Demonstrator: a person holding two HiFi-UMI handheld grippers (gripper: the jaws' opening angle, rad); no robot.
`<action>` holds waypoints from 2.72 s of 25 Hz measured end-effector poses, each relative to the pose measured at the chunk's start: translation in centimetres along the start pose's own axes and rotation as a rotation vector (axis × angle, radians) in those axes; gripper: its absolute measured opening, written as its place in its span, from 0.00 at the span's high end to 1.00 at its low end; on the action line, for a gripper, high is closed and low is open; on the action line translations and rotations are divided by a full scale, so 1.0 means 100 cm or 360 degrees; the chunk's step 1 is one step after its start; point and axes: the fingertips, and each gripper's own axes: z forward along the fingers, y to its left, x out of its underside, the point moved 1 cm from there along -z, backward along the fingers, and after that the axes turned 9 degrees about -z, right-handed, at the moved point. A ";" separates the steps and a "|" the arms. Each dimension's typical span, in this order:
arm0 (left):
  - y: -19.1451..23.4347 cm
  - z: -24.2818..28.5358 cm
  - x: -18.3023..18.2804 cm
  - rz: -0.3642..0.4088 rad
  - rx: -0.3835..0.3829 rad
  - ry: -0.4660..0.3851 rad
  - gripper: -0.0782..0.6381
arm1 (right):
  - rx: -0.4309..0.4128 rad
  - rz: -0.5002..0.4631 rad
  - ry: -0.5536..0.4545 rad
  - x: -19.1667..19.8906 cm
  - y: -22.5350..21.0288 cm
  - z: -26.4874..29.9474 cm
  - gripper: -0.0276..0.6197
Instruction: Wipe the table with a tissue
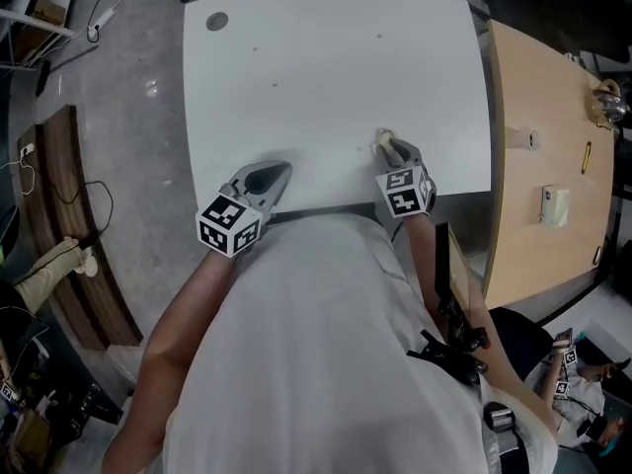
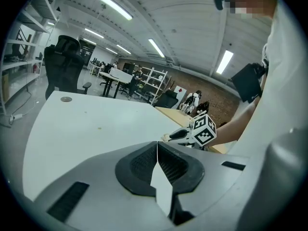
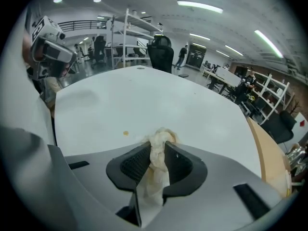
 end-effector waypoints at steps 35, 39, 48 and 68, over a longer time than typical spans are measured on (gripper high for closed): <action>0.013 -0.031 -0.005 0.0089 0.0103 -0.0004 0.88 | -0.0141 -0.0300 -0.0108 -0.009 0.052 -0.006 0.82; 0.010 -0.026 -0.009 0.0095 0.0119 -0.0003 0.88 | 0.0069 -0.0006 0.0004 0.020 0.008 -0.012 0.82; 0.006 -0.005 -0.012 0.0058 0.0096 -0.0001 0.88 | 0.0182 0.0172 0.0002 0.023 -0.045 -0.019 0.82; 0.001 0.014 -0.021 -0.0159 -0.0201 -0.0090 0.88 | -0.0104 -0.0027 -0.0088 -0.038 -0.139 0.064 0.82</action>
